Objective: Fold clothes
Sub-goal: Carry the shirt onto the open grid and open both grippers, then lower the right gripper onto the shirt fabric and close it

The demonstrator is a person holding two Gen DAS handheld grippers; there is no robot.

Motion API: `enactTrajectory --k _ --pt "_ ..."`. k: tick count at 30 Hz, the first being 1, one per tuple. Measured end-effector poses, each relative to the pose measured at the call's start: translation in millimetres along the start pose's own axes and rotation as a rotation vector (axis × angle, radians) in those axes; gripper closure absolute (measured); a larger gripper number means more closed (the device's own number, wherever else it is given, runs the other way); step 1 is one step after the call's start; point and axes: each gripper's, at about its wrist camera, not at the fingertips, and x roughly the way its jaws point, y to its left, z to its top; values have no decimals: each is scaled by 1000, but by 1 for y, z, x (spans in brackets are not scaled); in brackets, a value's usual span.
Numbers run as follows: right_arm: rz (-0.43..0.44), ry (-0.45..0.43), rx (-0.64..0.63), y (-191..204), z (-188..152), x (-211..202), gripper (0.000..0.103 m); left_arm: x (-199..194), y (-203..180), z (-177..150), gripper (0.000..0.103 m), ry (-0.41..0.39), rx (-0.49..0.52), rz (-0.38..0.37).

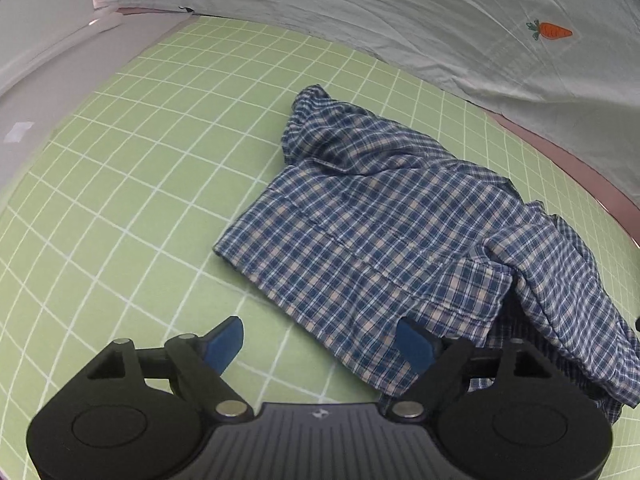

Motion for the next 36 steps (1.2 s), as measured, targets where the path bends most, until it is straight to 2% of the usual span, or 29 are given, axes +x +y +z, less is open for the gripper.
enactTrajectory --k 5,10,12,13,14,15,16,17,20,22,24,25,26,28,30,32,34,36 --pt "28 90 -71 39 26 50 17 30 -18 5 17 49 44 9" --pt "-25 172 -187 62 30 93 17 51 -36 15 17 42 117 33" --pt "-66 170 -207 60 29 100 21 57 -44 23 17 20 155 38" --pt "-86 167 -216 58 28 104 29 61 -50 30 17 11 177 37" --pt "-97 158 -215 54 28 105 45 65 -56 36 17 1 200 37" --pt "-108 145 -210 49 27 104 54 70 -60 42 17 -10 217 32" --pt "-131 132 -207 42 28 103 70 75 -63 48 17 -22 230 21" --pt "-156 119 -205 35 29 101 80 81 -69 54 17 -32 243 13" --pt "-256 99 -185 6 32 96 101 100 -96 70 17 -53 280 4" --pt "-315 98 -138 -19 34 92 101 105 -112 77 17 -65 298 9" --pt "-324 106 -70 -41 39 84 98 102 -120 80 17 -81 297 -3" --pt "-311 101 -41 -49 41 79 92 100 -120 80 17 -83 291 -7" --pt "-295 86 -22 -52 42 75 76 97 -119 79 17 -85 284 -10" --pt "-255 61 -23 -50 45 68 55 92 -113 76 17 -75 275 11" --pt "-191 53 -33 -41 45 66 50 86 -99 72 17 -61 256 48" --pt "-104 60 -28 -28 47 73 34 78 -82 68 17 -54 217 73" --pt "-43 68 -38 -14 47 81 26 70 -65 64 17 -39 175 87" --pt "-13 84 -81 3 46 91 23 66 -52 58 17 -15 143 93"
